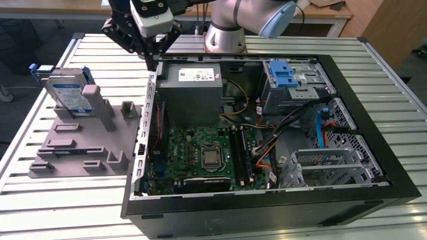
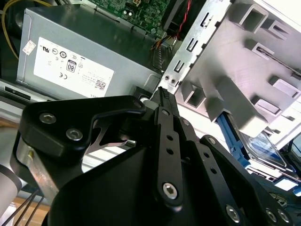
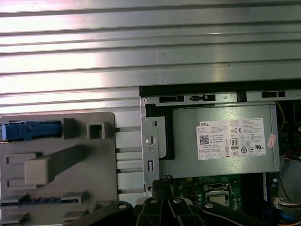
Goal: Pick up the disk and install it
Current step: 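Reach for the disk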
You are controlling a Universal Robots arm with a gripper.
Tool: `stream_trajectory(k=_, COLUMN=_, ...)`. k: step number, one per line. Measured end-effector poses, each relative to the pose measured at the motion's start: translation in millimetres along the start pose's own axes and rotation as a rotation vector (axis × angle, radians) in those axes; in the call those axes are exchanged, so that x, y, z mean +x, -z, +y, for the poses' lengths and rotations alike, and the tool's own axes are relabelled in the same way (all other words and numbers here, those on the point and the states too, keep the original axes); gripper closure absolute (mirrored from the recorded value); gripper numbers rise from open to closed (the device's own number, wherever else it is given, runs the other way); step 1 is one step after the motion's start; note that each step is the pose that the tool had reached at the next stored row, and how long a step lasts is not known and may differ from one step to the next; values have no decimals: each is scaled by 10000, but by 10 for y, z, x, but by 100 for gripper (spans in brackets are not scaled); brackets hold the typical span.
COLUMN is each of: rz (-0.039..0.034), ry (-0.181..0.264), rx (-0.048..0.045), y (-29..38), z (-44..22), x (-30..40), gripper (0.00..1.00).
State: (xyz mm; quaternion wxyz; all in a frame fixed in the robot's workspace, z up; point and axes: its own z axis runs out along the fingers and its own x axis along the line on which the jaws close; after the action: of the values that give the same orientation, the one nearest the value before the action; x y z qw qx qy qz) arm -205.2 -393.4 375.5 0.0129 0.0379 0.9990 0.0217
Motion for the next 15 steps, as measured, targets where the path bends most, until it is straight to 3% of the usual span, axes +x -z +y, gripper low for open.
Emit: stream_trajectory(k=15, rz=0, ry=0, rx=0, y=-17, z=-5, x=70, gripper=89)
